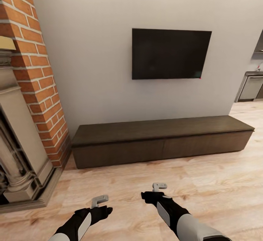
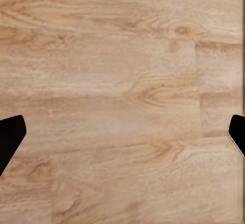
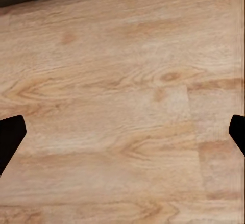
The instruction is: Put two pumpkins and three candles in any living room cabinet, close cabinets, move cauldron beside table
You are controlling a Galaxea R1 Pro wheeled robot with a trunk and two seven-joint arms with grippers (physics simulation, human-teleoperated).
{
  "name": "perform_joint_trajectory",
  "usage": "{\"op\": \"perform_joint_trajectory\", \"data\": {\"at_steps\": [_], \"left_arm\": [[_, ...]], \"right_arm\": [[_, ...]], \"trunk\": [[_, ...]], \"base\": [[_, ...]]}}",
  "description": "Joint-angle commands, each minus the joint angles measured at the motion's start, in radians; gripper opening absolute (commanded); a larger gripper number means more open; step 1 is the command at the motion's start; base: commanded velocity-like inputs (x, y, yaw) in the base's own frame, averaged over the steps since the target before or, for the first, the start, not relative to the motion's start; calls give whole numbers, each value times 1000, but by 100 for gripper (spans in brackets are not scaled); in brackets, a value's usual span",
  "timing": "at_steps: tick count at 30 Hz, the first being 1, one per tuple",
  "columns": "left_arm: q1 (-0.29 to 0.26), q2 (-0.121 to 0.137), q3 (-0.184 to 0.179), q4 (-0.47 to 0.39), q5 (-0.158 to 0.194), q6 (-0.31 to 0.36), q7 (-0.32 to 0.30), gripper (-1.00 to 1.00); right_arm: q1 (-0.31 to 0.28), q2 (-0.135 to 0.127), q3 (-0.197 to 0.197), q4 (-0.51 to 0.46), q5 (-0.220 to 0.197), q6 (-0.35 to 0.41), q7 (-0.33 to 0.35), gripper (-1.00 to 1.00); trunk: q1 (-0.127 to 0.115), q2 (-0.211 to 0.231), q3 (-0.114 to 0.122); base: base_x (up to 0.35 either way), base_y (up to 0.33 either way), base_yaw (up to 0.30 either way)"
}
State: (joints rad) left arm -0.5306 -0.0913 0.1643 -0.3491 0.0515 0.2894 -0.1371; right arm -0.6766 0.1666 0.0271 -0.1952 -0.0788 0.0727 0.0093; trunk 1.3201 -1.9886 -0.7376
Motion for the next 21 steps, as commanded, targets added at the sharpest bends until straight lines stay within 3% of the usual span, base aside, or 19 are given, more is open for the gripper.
{"op": "perform_joint_trajectory", "data": {"at_steps": [1, 14, 21], "left_arm": [[0, -1, 6, -2, 5, 8, -3, 100], [0, -1, 6, -2, 5, 8, -3, 100], [0, -1, 7, -2, 5, 8, -3, 100]], "right_arm": [[1, -1, 3, -1, -5, -4, 1, 100], [3, -3, 2, -1, 8, -22, 0, 100], [2, -3, 2, -2, 8, -23, -6, 100]], "trunk": [[0, 0, -1], [0, 0, 6], [0, 0, 8]], "base": [[123, -257, 13], [130, -235, -32], [129, -125, -16]]}}
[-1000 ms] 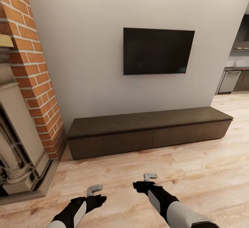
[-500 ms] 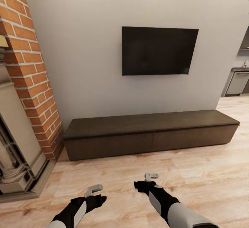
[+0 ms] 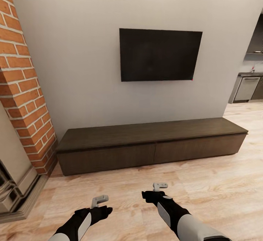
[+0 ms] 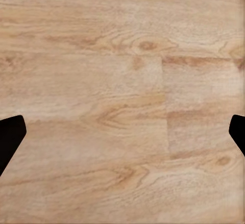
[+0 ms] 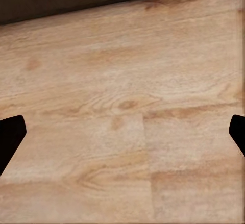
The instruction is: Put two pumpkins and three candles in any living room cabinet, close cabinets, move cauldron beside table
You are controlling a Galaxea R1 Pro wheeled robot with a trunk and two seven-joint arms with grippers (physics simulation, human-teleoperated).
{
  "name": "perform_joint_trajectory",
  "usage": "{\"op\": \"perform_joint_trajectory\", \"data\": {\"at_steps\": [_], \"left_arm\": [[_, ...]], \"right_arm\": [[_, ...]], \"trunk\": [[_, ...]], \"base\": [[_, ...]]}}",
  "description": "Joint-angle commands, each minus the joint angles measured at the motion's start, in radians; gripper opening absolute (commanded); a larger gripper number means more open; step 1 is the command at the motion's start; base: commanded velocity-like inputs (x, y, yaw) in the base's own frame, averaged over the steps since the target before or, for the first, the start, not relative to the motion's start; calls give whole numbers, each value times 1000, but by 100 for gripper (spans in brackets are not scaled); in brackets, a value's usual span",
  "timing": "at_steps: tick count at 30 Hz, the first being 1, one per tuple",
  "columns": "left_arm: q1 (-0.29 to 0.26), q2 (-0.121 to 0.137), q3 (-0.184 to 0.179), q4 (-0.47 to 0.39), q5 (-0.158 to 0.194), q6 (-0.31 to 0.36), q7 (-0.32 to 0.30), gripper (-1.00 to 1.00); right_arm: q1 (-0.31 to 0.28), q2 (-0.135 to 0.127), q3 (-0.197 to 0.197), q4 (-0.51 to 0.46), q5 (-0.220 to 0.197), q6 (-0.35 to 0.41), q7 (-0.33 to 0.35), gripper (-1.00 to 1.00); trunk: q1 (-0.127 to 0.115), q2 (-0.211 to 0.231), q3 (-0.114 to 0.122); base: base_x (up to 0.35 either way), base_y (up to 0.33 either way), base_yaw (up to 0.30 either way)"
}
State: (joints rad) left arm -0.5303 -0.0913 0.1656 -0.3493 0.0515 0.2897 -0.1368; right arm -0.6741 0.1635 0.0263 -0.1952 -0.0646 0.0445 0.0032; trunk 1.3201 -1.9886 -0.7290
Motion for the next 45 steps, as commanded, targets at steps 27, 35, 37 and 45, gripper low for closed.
{"op": "perform_joint_trajectory", "data": {"at_steps": [27, 35, 37, 45], "left_arm": [[5, 239, 160, -555, -11, 622, -932, 100], [6, 235, 154, -602, -3, 656, -982, 100], [6, 233, 153, -602, -1, 657, -984, 100], [6, 216, 133, -601, 2, 658, -987, 100]], "right_arm": [[-7, -35, -12, -20, -469, 167, 73, 100], [-8, -79, -13, -32, -683, 297, 350, 100], [-8, -81, -11, -48, -716, 293, 351, 100], [-8, -87, -16, -82, -803, 178, 287, 100]], "trunk": [[0, 0, -1], [0, 0, -1], [0, 0, -1], [0, 0, -1]], "base": [[13, -5, 0], [0, 0, 0], [0, 0, 0], [0, 0, 0]]}}
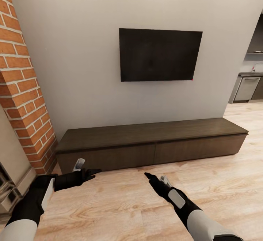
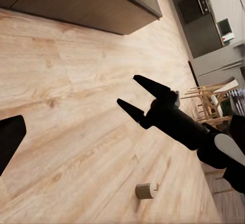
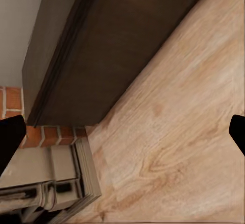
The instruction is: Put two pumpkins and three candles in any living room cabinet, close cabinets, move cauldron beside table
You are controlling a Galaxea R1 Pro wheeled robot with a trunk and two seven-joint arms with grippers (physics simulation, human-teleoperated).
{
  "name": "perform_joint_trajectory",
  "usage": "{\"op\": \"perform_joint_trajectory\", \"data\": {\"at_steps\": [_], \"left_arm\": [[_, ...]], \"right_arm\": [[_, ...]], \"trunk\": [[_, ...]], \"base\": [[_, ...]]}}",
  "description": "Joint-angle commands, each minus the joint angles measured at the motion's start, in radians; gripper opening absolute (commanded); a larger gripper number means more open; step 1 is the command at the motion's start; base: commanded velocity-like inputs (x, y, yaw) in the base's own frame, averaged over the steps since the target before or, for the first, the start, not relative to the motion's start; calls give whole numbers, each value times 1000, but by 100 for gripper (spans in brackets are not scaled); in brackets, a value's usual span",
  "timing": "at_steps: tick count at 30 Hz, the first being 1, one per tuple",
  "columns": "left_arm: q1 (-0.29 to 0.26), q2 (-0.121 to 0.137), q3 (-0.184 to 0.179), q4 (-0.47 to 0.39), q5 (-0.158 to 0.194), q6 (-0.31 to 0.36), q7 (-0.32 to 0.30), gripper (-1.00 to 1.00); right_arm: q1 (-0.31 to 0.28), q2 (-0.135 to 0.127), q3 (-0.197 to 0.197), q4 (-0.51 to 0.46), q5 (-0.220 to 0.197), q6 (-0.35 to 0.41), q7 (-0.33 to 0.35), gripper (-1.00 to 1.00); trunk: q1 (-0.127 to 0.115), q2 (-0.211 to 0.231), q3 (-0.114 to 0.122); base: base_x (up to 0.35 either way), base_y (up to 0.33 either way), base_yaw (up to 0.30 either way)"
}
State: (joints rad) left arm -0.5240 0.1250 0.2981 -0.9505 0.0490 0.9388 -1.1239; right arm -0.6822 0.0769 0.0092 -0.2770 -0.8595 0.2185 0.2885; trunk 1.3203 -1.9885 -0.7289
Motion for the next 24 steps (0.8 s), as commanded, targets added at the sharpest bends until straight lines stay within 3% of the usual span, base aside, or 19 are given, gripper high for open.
{"op": "perform_joint_trajectory", "data": {"at_steps": [1, 3, 7, 13, 20, 24], "left_arm": [[-1, -1, -2, 0, 4, 9, 0, 100], [-1, -4, -7, 3, 6, 9, -1, 100], [0, -5, -8, 9, 8, 9, -3, 100], [1, -5, -7, 14, 10, 9, -9, 100], [1, -1, -7, 15, 4, 9, -121, 100], [1, -2, -7, 15, 1, 9, -145, 100]], "right_arm": [[0, -1, 1, -1, -23, 17, 13, 100], [0, -4, 1, 4, -99, 82, 69, 100], [0, -10, 2, 2, -145, 101, 99, 100], [0, -34, 2, -3, -159, 106, 128, 100], [0, -37, 3, -4, -160, 104, 189, 100], [0, -37, 3, -4, -159, 101, 215, 100]], "trunk": [[0, 0, -1], [0, 0, -1], [0, 0, -1], [0, 0, -1], [0, 0, -1], [0, 0, -1]], "base": [[0, 0, 0], [0, 0, 0], [0, 0, 0], [28, 0, 0], [264, 29, 0], [313, 67, 0]]}}
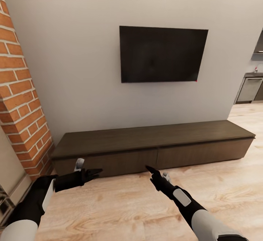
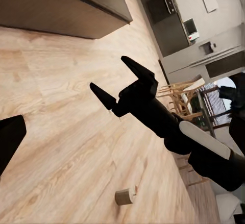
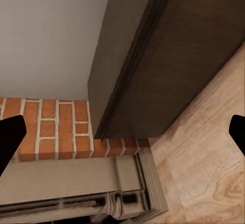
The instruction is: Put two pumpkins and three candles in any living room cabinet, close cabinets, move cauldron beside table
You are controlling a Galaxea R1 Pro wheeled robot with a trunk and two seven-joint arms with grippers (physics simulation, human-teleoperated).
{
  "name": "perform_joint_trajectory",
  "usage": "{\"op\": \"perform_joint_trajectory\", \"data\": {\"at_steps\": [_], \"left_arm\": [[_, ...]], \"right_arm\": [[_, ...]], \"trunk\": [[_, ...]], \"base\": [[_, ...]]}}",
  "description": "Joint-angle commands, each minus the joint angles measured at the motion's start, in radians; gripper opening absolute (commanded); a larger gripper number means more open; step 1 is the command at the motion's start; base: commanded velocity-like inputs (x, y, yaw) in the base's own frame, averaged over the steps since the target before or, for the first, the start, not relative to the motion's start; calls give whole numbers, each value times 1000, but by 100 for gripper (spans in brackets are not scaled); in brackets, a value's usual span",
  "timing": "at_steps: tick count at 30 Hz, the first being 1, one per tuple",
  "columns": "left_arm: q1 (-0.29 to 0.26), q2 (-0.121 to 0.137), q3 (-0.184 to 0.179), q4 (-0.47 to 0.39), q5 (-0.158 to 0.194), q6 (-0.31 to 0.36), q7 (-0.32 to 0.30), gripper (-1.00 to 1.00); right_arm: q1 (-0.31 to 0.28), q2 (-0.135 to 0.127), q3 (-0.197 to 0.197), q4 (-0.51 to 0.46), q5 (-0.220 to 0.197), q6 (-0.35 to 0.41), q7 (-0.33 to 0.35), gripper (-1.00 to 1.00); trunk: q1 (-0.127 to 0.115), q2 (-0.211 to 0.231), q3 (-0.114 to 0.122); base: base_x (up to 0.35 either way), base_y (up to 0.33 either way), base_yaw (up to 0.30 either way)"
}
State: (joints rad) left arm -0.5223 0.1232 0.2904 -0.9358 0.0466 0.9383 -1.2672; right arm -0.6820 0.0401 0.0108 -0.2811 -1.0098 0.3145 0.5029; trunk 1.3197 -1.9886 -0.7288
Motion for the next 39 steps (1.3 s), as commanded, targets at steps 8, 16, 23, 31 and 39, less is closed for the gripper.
{"op": "perform_joint_trajectory", "data": {"at_steps": [8, 16, 23, 31, 39], "left_arm": [[0, 1, 0, 12, 3, 10, -6, 100], [-1, 4, 0, 33, 6, 10, -9, 100], [-1, 5, 1, 34, 8, 10, -10, 100], [-1, 6, 1, 34, 7, 10, -11, 100], [-1, 6, 1, 34, 7, 10, -11, 100]], "right_arm": [[-1, 1, 1, -1, -9, 3, 5, 100], [-1, 3, 1, -1, -9, 3, 7, 100], [-1, 2, 0, 0, -10, 6, 35, 100], [-1, 2, 0, 0, -10, 1, 44, 100], [-1, 0, 0, 5, -36, -50, 183, 100]], "trunk": [[0, 0, -1], [0, 0, -1], [0, 0, -1], [0, 0, -1], [0, 0, -1]], "base": [[308, 61, 0], [96, 11, 0], [234, 94, 0], [164, 74, 0], [177, 65, 0]]}}
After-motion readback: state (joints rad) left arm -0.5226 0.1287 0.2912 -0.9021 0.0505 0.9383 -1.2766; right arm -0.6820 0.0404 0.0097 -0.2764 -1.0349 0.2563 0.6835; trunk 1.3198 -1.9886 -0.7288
